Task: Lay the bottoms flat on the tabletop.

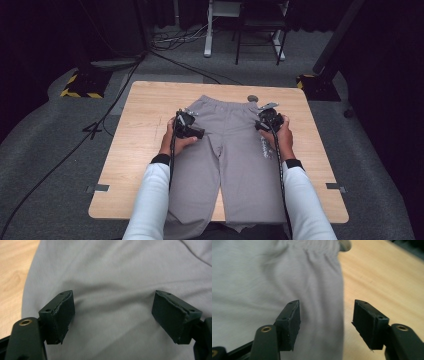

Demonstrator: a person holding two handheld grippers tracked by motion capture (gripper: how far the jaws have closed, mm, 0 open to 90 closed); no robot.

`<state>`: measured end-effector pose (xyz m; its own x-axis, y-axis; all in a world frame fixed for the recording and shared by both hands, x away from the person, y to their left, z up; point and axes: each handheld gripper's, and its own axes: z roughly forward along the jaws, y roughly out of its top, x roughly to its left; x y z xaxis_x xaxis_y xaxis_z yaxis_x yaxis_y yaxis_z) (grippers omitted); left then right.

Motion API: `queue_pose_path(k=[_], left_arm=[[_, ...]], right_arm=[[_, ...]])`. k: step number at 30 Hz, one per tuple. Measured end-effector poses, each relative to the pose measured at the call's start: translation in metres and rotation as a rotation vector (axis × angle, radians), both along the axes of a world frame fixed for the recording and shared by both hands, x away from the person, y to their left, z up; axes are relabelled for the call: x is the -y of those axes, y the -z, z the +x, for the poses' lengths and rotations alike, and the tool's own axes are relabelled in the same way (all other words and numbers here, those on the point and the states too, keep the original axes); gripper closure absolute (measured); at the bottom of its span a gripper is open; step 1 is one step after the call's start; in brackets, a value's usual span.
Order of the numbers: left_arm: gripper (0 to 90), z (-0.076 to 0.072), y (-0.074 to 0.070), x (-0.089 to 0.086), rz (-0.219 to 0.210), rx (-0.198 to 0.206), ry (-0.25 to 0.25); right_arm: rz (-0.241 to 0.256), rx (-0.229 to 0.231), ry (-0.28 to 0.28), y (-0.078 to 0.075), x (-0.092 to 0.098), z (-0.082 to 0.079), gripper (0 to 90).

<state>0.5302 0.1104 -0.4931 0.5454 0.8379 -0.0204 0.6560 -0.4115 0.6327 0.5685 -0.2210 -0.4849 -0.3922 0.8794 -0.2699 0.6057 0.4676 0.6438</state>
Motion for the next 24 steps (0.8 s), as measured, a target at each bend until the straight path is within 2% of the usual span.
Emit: queue_pose_path(k=[1,2,3,5,7,8,9,10,11,13,15,17,19,20,21,22,24], left_arm=[[21.8,-0.004,-0.003,0.000,0.007,-0.014,0.022],[23.3,-0.010,-0.006,-0.001,-0.015,-0.023,0.080],[23.2,-0.014,-0.008,-0.003,-0.032,-0.020,0.118],[23.2,-0.030,-0.012,-0.006,-0.038,-0.004,0.184],[22.9,-0.048,-0.013,-0.009,-0.029,-0.008,0.246],[22.6,-0.059,-0.013,-0.009,-0.002,0.006,0.266],[21.8,-0.070,-0.012,-0.010,0.012,0.009,0.286],[21.3,-0.082,-0.012,-0.011,0.010,0.011,0.306],[21.6,-0.093,-0.011,-0.012,0.002,0.023,0.318],[21.4,-0.117,-0.010,-0.013,0.022,0.035,0.347],[21.4,-0.137,-0.004,-0.014,0.075,0.051,0.366],[20.5,-0.151,0.000,-0.019,0.023,0.026,0.379],[20.5,-0.162,0.002,-0.025,0.006,0.034,0.389],[20.4,-0.167,0.003,-0.028,0.001,0.037,0.389],[20.1,-0.171,0.004,-0.032,-0.016,0.024,0.382],[19.3,-0.175,0.005,-0.035,-0.025,0.028,0.374],[17.8,-0.185,0.007,-0.040,-0.036,0.042,0.378]], right_arm=[[0.046,-0.008,-0.009,-0.003,0.002,-0.003,39.0],[0.095,-0.007,-0.014,-0.006,0.005,-0.008,39.7],[0.140,-0.011,-0.032,-0.010,0.008,-0.015,38.9],[0.185,-0.022,-0.087,-0.014,0.009,-0.028,37.7],[0.199,-0.047,-0.175,-0.016,0.009,-0.048,35.6],[0.186,-0.065,-0.219,-0.014,0.008,-0.058,35.5],[0.146,-0.072,-0.245,-0.013,0.006,-0.069,34.4],[0.134,-0.075,-0.273,-0.011,0.007,-0.080,34.7],[0.134,-0.074,-0.292,-0.010,0.008,-0.091,34.9],[0.127,-0.075,-0.338,-0.010,0.012,-0.112,34.0],[0.135,-0.078,-0.370,-0.012,0.016,-0.132,33.5],[0.141,-0.077,-0.406,-0.012,0.020,-0.151,33.3],[0.158,-0.086,-0.433,-0.009,0.023,-0.168,33.0],[0.147,-0.096,-0.437,-0.006,0.024,-0.175,31.8],[0.115,-0.103,-0.450,-0.002,0.024,-0.181,31.4],[0.084,-0.104,-0.459,0.001,0.025,-0.186,31.0],[0.125,-0.114,-0.448,0.003,0.035,-0.192,31.5]])
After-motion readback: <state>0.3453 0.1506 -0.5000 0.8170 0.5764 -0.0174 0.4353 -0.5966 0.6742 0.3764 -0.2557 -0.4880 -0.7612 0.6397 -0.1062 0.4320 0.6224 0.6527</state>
